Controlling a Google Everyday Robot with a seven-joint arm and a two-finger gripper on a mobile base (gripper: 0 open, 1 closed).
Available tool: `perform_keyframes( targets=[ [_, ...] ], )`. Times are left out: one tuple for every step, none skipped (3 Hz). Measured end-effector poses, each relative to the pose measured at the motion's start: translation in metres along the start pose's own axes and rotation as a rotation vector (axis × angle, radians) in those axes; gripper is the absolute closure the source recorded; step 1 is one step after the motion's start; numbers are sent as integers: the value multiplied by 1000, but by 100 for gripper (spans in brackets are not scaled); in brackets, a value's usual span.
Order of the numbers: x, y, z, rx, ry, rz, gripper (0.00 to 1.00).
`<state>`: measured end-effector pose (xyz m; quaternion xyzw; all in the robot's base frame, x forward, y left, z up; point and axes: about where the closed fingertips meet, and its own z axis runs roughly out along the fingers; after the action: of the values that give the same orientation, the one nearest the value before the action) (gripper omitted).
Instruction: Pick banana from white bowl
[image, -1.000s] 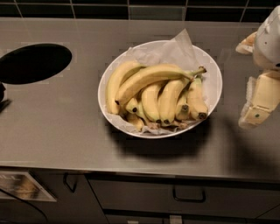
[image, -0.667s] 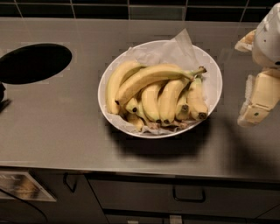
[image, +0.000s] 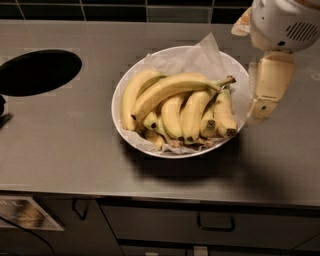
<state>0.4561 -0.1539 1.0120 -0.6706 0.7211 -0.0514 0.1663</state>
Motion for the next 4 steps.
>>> perform_keyframes(
  targets=[
    [-35,-6,8,-20,-39,-85,0],
    [-35,-6,8,-20,-40,-85,0],
    [-47,-14,22,-43,-53,-108,0],
    [-57,-23,36,-83,-54,-133,0]
  ],
)
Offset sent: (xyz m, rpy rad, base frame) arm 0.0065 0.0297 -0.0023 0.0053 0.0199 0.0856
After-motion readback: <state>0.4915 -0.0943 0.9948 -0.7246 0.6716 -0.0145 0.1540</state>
